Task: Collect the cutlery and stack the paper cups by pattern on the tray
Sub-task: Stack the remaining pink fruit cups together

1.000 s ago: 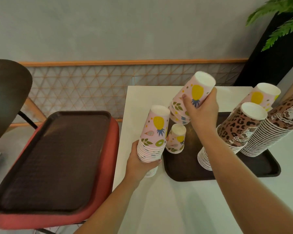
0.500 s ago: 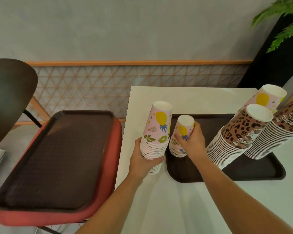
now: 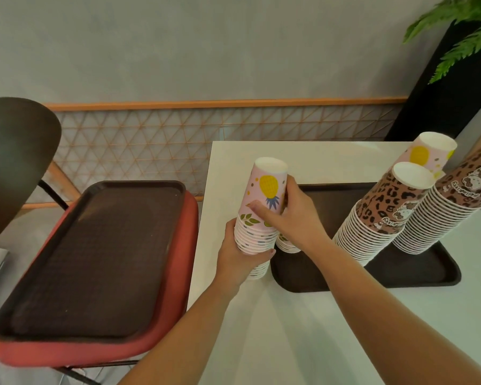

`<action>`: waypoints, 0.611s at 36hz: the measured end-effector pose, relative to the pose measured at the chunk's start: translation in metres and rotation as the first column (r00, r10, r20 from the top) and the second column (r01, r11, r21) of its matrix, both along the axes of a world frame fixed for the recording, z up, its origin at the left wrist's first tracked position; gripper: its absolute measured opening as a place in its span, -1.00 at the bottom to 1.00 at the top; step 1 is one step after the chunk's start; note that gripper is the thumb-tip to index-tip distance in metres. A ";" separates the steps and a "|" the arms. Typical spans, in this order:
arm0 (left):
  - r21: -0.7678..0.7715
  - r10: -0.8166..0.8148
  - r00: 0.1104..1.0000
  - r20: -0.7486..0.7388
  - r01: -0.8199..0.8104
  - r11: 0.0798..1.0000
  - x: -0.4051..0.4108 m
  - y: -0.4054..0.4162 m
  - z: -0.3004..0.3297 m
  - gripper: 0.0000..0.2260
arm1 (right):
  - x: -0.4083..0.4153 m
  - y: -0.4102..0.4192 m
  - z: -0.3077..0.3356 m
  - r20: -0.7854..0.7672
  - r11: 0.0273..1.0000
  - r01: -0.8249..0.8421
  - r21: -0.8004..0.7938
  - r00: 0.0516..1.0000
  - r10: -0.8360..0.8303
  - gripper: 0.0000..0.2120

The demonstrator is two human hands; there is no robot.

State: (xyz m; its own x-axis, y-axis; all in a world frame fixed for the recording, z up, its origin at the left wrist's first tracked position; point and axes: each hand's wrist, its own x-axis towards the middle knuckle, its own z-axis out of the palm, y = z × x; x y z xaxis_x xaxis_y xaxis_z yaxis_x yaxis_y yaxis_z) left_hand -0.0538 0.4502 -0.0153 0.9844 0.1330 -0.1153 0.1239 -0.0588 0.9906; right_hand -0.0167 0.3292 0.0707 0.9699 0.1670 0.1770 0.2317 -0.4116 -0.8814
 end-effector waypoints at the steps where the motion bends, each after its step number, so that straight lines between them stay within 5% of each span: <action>1: 0.004 -0.003 1.000 0.001 0.003 1.000 0.000 -0.001 0.000 -0.30 | 0.000 0.000 0.000 -0.002 1.000 0.009 0.009 1.000 -0.009 -0.45; 22: 0.041 -0.014 1.000 0.003 0.013 0.999 0.005 -0.009 -0.002 -0.32 | 0.015 -0.014 0.020 0.054 0.965 0.162 0.208 0.983 -0.177 -0.67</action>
